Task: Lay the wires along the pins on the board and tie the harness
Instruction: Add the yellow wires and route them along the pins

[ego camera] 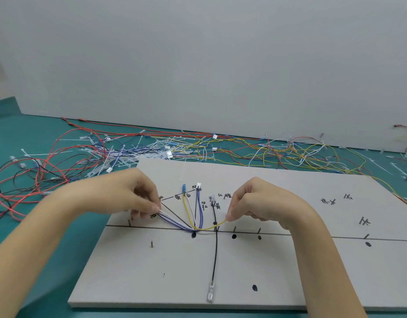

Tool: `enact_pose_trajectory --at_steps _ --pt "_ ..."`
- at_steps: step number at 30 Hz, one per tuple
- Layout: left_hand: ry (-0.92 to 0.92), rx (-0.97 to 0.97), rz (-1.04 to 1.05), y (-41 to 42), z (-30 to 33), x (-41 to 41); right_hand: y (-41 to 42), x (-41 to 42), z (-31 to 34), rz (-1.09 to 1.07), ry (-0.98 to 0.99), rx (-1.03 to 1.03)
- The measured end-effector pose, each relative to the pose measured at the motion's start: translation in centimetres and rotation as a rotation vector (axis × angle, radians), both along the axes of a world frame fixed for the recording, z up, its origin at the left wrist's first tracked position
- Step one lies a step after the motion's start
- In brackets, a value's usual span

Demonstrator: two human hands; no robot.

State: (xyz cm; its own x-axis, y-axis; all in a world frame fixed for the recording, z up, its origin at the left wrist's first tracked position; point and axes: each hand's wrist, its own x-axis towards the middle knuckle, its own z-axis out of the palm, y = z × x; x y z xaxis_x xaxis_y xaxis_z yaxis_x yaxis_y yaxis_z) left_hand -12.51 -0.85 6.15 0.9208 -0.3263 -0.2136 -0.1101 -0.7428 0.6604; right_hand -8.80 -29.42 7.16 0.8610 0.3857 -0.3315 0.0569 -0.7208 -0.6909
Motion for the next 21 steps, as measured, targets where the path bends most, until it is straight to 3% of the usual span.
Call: enact_pose_trajectory --at_steps 5,10,15,21 --pt "-0.033 -0.052 0.022 1.6 0.0 0.9 0.3 0.0 -0.1 0.003 -0.013 -0.040" --pt "0.054 -0.169 0.066 2.1 -0.7 1.1 0.3 0.0 -0.1 -0.001 -0.013 -0.050" --pt "0.066 -0.061 0.107 2.0 -1.0 1.2 0.2 0.0 0.0 0.004 -0.014 -0.053" --pt "-0.044 0.021 0.155 1.6 -1.1 1.1 0.2 -0.1 0.0 0.011 -0.017 -0.048"
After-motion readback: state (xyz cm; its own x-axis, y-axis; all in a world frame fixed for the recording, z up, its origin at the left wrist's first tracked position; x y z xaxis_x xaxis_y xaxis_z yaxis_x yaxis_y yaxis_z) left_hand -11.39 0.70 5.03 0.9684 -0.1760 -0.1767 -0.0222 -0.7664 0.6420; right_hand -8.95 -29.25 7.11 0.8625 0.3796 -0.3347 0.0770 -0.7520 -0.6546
